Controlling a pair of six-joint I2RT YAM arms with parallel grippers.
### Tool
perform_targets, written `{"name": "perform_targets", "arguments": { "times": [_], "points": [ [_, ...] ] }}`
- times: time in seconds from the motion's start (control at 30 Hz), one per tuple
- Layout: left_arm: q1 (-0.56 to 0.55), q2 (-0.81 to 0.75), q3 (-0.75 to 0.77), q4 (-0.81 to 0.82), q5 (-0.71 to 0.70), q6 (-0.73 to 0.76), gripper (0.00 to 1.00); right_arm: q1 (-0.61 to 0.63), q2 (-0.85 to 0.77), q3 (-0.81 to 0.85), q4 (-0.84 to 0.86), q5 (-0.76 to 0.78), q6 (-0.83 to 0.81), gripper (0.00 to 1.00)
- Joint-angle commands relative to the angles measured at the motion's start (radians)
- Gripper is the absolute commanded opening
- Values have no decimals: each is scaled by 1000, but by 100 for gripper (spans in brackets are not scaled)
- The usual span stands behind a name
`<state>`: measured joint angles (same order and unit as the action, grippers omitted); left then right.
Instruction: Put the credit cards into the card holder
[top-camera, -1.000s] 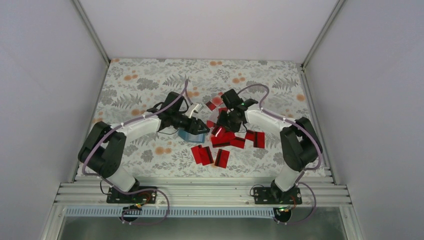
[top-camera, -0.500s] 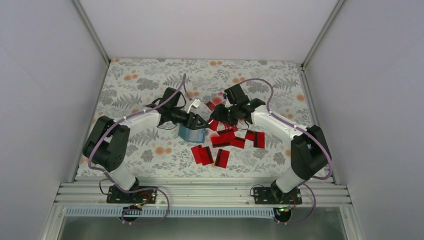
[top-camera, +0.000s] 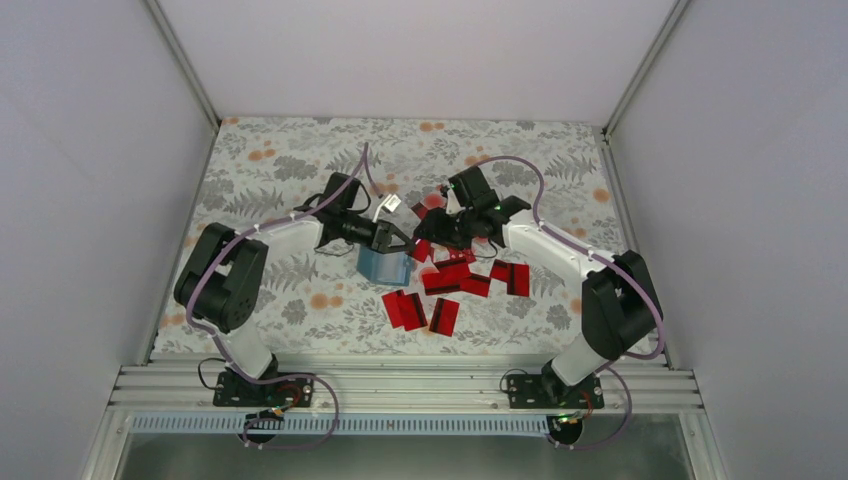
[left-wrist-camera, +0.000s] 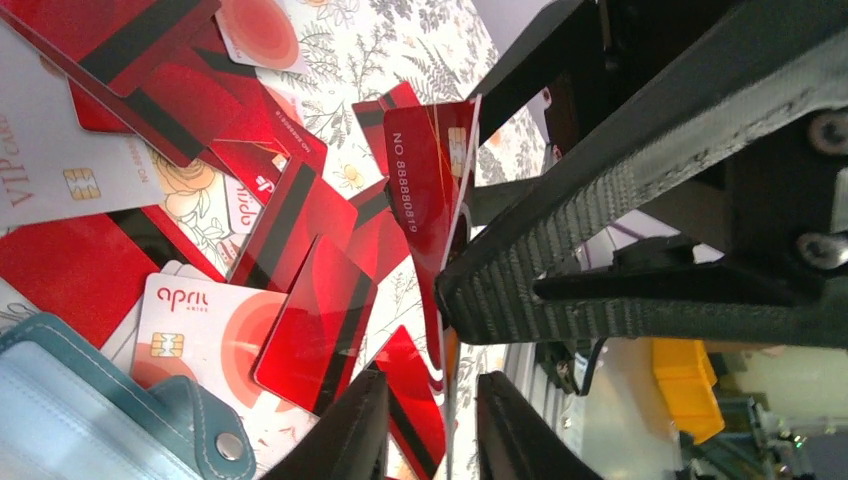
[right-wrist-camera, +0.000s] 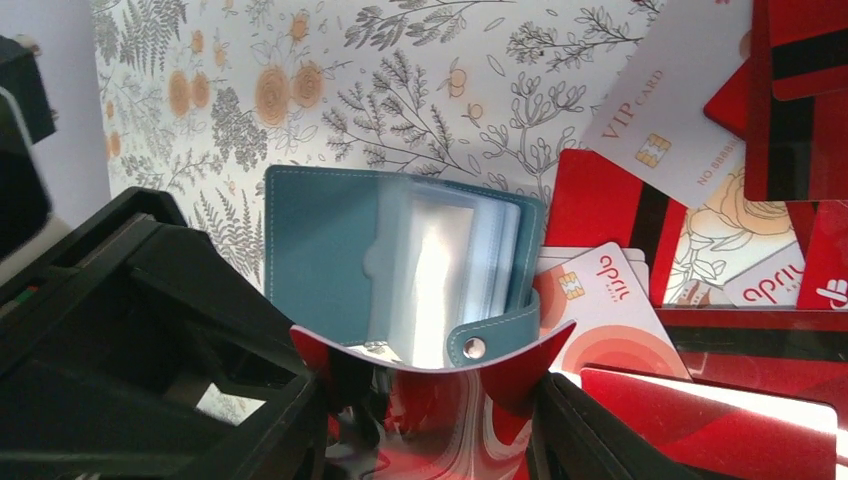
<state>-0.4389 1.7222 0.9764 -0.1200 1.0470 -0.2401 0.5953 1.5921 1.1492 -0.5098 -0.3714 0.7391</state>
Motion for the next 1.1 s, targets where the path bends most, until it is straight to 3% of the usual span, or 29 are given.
{"name": "perform_targets", "arguments": {
  "times": [0.0, 0.23, 0.37, 0.43, 0.57, 0.8, 0.93, 1.07],
  "points": [
    [5, 16, 28, 42, 48, 4, 18, 3, -32, 40, 32, -30, -30, 50],
    [5, 19, 41, 63, 74, -27, 3, 3, -27, 63, 29, -29, -42, 55],
    [10, 11, 60, 53, 66, -49, 2, 0, -24, 102, 2, 6, -60, 88],
    [19, -10, 69, 39, 60, -59, 2, -14, -30, 127, -15, 24, -77, 98],
    [45, -66, 90, 8, 54, -79, 2, -77, -75, 132, 31, -65, -149, 99],
    [120, -154, 140, -8, 54, -181, 2, -236, -169, 57, 233, -434, -183, 99],
    [133, -185, 164, -29, 41, -230, 2, -253, -148, 57, 294, -581, -205, 98],
    [139, -228, 167, -4, 38, -301, 2, -253, -132, 28, 471, -729, -131, 92]
  ]
}}
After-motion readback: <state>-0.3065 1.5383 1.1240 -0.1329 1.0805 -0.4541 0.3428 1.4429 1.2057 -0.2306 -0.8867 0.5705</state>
